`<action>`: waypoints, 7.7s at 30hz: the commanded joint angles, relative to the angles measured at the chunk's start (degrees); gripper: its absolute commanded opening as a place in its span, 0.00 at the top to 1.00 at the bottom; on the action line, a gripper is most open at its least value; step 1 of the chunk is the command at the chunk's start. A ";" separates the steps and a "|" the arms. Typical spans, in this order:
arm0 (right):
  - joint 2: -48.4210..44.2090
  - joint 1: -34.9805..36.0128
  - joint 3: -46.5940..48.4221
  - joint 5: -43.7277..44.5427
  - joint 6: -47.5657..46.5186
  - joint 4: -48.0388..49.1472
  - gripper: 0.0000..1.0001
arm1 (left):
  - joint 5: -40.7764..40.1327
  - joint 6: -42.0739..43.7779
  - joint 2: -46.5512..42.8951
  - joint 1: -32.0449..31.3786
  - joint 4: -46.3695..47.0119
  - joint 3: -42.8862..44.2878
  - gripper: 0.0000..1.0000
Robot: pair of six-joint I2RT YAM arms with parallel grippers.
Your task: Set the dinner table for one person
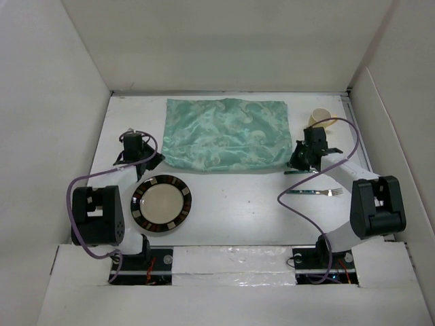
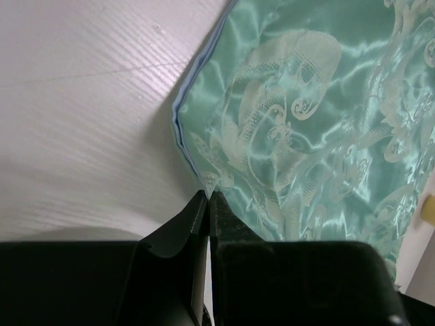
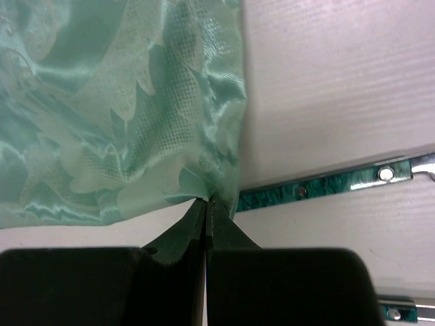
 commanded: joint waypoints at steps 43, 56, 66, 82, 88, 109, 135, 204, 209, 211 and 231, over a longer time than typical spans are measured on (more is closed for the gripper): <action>-11.22 33.94 -4.03 -15.60 19.71 22.73 1.00 | 8.78 11.14 -20.05 -2.53 -17.94 17.32 0.98; 23.51 47.16 8.71 -14.37 31.51 40.76 0.37 | 6.42 16.15 -19.96 -6.13 -22.07 21.63 0.66; 34.41 51.72 17.50 -11.74 34.67 39.36 0.61 | 5.27 16.95 -20.22 -8.24 -23.04 22.60 0.65; 8.42 43.33 20.57 -21.73 25.98 27.32 1.00 | -8.88 22.92 -15.48 -8.24 -32.61 46.58 0.58; 7.26 29.09 24.62 -25.62 24.05 25.13 1.00 | -5.46 22.74 -13.98 -8.24 -32.09 45.10 0.56; 25.54 10.24 32.81 -31.78 22.72 18.89 1.00 | -5.81 22.40 0.35 -18.44 -27.96 48.97 0.57; 9.58 1.90 32.01 -1.65 6.38 -6.08 1.00 | -0.10 27.93 -7.56 -18.44 -29.29 35.36 0.96; 46.54 2.25 86.23 14.45 0.49 -31.38 1.00 | -0.88 30.30 -10.73 -23.54 -30.25 29.54 0.63; 47.42 2.25 85.36 14.98 0.93 -31.65 1.00 | -0.44 30.13 -10.47 -23.54 -29.98 29.45 0.63; 47.78 2.25 84.92 14.63 1.36 -31.56 1.00 | -0.35 29.95 -10.38 -23.54 -29.89 29.36 0.63; 21.00 -5.48 72.57 0.42 3.21 -18.94 0.81 | -8.79 37.50 -7.32 -41.51 -27.70 35.94 0.57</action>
